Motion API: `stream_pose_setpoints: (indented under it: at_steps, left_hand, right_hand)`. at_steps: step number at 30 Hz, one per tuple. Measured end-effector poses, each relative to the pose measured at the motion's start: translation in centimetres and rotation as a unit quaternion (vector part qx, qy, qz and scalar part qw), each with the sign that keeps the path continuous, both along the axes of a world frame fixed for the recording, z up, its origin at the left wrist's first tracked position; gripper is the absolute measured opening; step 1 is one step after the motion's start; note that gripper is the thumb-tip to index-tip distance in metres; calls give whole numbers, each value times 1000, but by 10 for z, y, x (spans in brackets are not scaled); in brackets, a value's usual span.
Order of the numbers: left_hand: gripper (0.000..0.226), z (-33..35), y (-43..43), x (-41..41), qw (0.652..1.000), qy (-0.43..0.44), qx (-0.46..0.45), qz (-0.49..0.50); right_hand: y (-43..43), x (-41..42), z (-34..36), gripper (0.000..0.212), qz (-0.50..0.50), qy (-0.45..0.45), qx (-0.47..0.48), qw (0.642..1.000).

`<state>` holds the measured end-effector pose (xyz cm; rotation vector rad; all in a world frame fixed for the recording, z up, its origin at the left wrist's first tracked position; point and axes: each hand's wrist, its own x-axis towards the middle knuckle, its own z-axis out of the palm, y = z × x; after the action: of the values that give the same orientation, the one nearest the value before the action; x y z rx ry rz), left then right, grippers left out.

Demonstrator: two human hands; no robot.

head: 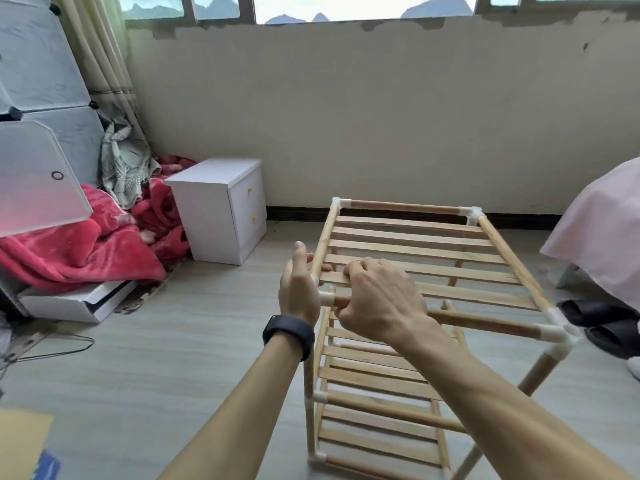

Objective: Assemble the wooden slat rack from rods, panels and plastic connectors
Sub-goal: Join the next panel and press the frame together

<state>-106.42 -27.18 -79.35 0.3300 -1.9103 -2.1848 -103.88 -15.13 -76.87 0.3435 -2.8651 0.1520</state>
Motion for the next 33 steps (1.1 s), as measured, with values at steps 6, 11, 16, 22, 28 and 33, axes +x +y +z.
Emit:
stream_pose_setpoints:
  at_steps: [6,11,16,22,28,33]
  left_hand:
    - [61,-7,2,-9,995,-23,-33,93]
    - [38,-7,-5,-15,993,-29,-52,97]
    - [32,-3,-27,-17,965,-6,-239,104]
    - [54,12,25,9,700,252,-667,-34]
    - [72,5,52,0,660,197,-718,-97]
    - [69,4,54,-6,659,206,-720,-75]
  right_hand:
    - [-2,-7,-4,34,-2,13,-5,1000]
    - [9,-4,-6,43,39,9,-7,999]
    - [86,22,-13,53,-12,-4,72,997]
    - [147,28,-1,59,-75,-70,70,992]
    - [164,30,-10,61,-45,-76,18,996]
    - [160,23,-7,14,-40,-69,13,997]
